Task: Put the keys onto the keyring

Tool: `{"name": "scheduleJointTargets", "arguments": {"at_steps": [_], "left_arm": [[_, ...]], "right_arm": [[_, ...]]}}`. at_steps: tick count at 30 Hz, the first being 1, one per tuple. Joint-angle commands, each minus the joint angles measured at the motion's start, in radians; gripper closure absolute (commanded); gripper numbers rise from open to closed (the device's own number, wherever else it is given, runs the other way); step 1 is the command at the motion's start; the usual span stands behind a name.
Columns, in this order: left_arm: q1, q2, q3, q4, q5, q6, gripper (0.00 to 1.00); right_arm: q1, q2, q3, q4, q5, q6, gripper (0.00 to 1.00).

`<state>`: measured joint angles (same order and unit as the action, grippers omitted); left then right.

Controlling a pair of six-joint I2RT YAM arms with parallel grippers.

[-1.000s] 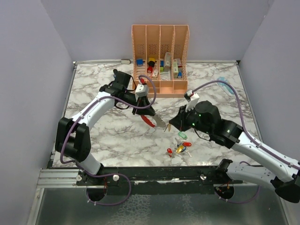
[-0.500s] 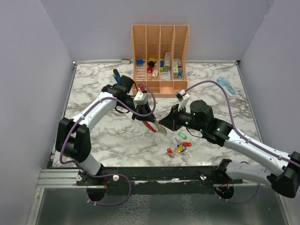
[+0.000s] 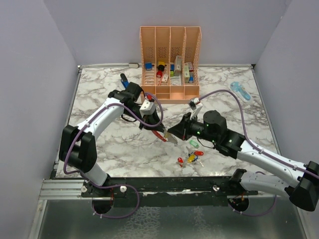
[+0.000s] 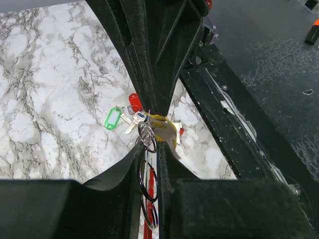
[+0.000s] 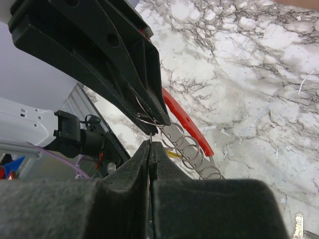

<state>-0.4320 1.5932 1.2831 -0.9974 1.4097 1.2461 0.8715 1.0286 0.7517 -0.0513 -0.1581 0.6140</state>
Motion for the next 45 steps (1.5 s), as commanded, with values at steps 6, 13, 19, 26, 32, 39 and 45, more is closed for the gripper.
{"name": "scheduleJointTargets", "arguments": {"at_steps": [6, 13, 19, 26, 32, 39, 45], "left_arm": [[0.001, -0.015, 0.031, -0.066, 0.076, 0.100, 1.00], [0.001, -0.012, 0.034, -0.077, 0.078, 0.112, 1.00], [0.001, -0.010, 0.036, -0.091, 0.079, 0.127, 1.00], [0.001, -0.009, 0.042, -0.124, 0.080, 0.163, 1.00], [0.001, -0.006, 0.049, -0.156, 0.085, 0.204, 1.00], [0.001, -0.001, 0.059, -0.224, 0.092, 0.285, 1.00], [0.000, 0.004, 0.066, -0.305, 0.094, 0.377, 1.00]], "right_arm": [[0.004, -0.065, -0.043, 0.084, 0.059, 0.035, 0.99], [0.004, -0.040, -0.040, 0.104, 0.041, 0.039, 0.99], [0.004, -0.025, -0.045, 0.123, 0.033, 0.044, 0.99], [0.003, -0.010, -0.052, 0.121, 0.045, 0.061, 0.99], [0.003, -0.029, -0.057, 0.103, 0.071, 0.072, 0.99], [0.002, -0.043, -0.065, 0.099, 0.089, 0.084, 0.99], [-0.005, -0.032, -0.065, 0.104, 0.077, 0.100, 0.99]]}}
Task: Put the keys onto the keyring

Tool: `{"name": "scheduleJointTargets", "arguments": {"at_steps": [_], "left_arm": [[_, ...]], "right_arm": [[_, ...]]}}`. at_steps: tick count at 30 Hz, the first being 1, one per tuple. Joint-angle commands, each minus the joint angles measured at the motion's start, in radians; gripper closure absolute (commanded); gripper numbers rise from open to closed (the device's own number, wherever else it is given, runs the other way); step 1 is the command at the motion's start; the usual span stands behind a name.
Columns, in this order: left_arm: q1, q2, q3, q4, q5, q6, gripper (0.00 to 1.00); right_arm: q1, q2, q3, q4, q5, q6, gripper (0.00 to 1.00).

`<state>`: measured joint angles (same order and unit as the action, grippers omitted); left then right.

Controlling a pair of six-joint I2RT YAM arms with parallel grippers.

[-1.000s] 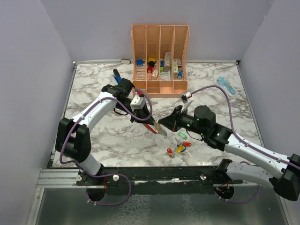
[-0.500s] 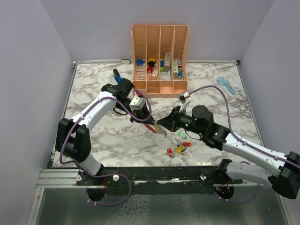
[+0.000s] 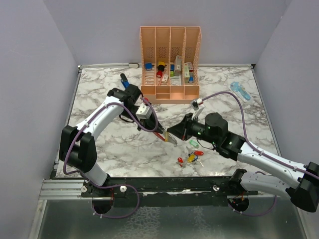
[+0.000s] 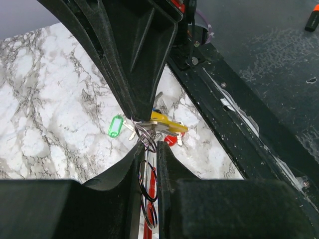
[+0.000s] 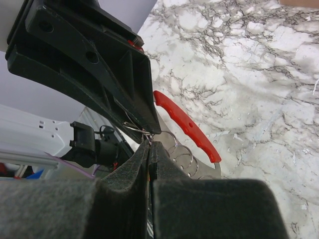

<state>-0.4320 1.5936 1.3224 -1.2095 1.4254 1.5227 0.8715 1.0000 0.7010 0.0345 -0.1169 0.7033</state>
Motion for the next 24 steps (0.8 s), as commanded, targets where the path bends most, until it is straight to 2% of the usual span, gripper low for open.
{"name": "scheduleJointTargets", "arguments": {"at_steps": [1, 11, 24], "left_arm": [[0.000, 0.003, 0.027, -0.101, 0.080, 0.110, 1.00], [0.001, 0.008, 0.028, -0.150, 0.085, 0.166, 1.00], [0.002, 0.013, 0.054, -0.153, 0.082, 0.170, 1.00]], "right_arm": [[-0.006, 0.000, -0.013, 0.018, 0.034, 0.011, 0.99], [-0.018, 0.032, -0.012, 0.020, 0.002, 0.029, 0.99], [-0.022, 0.044, -0.018, -0.010, -0.043, 0.044, 0.99]]}}
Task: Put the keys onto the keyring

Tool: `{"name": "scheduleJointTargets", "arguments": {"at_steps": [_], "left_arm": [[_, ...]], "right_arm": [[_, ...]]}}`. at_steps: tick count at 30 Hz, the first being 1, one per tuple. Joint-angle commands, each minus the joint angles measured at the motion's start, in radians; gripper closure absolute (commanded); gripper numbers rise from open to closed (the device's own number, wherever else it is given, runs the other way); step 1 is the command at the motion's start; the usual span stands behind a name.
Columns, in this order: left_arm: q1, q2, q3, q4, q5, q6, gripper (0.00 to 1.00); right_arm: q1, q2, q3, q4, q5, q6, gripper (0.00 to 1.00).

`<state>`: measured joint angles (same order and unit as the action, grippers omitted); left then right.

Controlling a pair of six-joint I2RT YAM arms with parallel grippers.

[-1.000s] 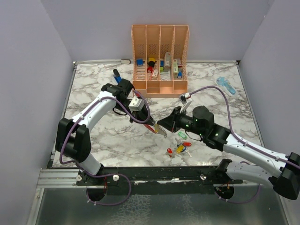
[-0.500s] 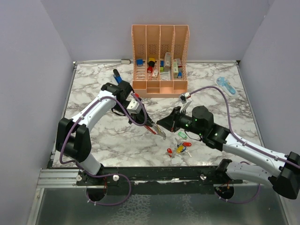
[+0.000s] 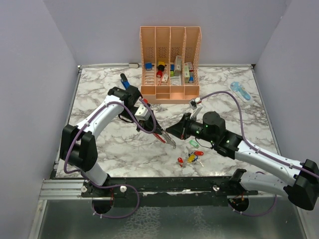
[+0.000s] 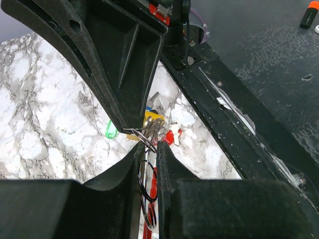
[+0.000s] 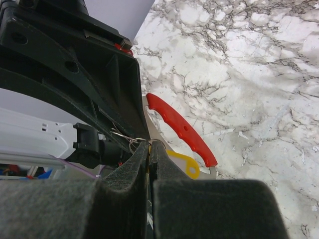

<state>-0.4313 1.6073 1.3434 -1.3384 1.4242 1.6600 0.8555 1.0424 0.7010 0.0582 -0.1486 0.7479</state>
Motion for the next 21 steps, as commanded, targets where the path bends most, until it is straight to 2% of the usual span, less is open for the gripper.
{"name": "scheduleJointTargets", "arguments": {"at_steps": [1, 21], "left_arm": [[0.002, 0.001, 0.033, -0.024, 0.082, 0.033, 1.00], [0.016, 0.000, 0.035, -0.022, 0.078, 0.035, 1.00]], "right_arm": [[-0.006, -0.005, -0.019, -0.040, -0.010, -0.001, 0.99], [-0.006, -0.017, -0.046, -0.075, -0.041, 0.027, 0.99]]}}
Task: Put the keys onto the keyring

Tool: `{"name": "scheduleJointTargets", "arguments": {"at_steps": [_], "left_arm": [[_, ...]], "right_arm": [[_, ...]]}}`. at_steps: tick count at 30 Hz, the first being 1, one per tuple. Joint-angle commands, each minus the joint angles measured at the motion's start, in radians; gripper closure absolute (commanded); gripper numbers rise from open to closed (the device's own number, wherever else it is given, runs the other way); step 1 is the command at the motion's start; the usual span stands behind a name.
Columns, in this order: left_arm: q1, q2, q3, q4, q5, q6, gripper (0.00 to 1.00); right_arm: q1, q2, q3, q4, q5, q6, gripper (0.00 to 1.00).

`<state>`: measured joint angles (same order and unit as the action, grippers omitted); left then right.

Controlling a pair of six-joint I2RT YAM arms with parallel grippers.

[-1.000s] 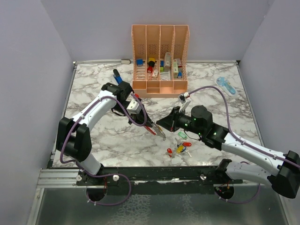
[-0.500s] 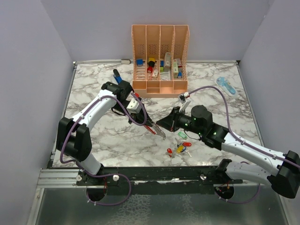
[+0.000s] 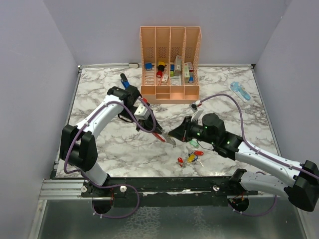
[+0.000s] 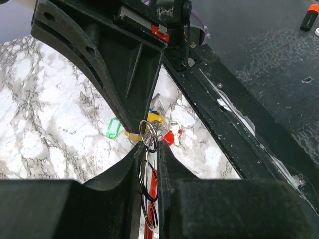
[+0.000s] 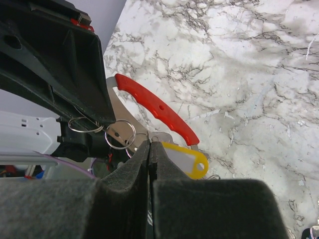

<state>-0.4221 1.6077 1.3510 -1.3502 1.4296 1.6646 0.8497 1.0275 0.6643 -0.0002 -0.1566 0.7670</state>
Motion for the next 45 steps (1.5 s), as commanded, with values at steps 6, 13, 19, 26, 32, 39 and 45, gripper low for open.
{"name": "scheduleJointTargets", "arguments": {"at_steps": [6, 13, 19, 26, 32, 39, 45], "left_arm": [[0.008, 0.011, 0.021, 0.000, 0.048, 0.030, 1.00], [0.008, 0.032, 0.020, 0.009, 0.003, 0.023, 1.00], [0.005, 0.025, 0.024, -0.001, -0.001, 0.013, 1.00], [0.005, 0.021, 0.026, 0.003, 0.015, 0.012, 1.00], [0.005, 0.032, 0.018, 0.012, 0.006, 0.012, 1.00], [0.005, 0.023, 0.019, 0.018, -0.007, 0.007, 1.00], [0.005, 0.017, 0.019, 0.020, -0.007, 0.007, 1.00]], "right_arm": [[0.000, -0.077, 0.031, -0.069, 0.025, -0.042, 0.99], [0.000, -0.101, 0.142, -0.191, 0.033, -0.103, 0.99], [0.000, -0.110, 0.149, -0.164, -0.014, -0.199, 0.99], [0.000, -0.084, 0.203, -0.225, -0.020, -0.274, 0.99], [0.000, -0.018, 0.232, -0.178, -0.152, -0.162, 0.99], [0.000, 0.050, 0.277, -0.205, -0.199, -0.067, 0.99], [0.000, 0.043, 0.289, -0.216, -0.154, -0.027, 0.99]]}}
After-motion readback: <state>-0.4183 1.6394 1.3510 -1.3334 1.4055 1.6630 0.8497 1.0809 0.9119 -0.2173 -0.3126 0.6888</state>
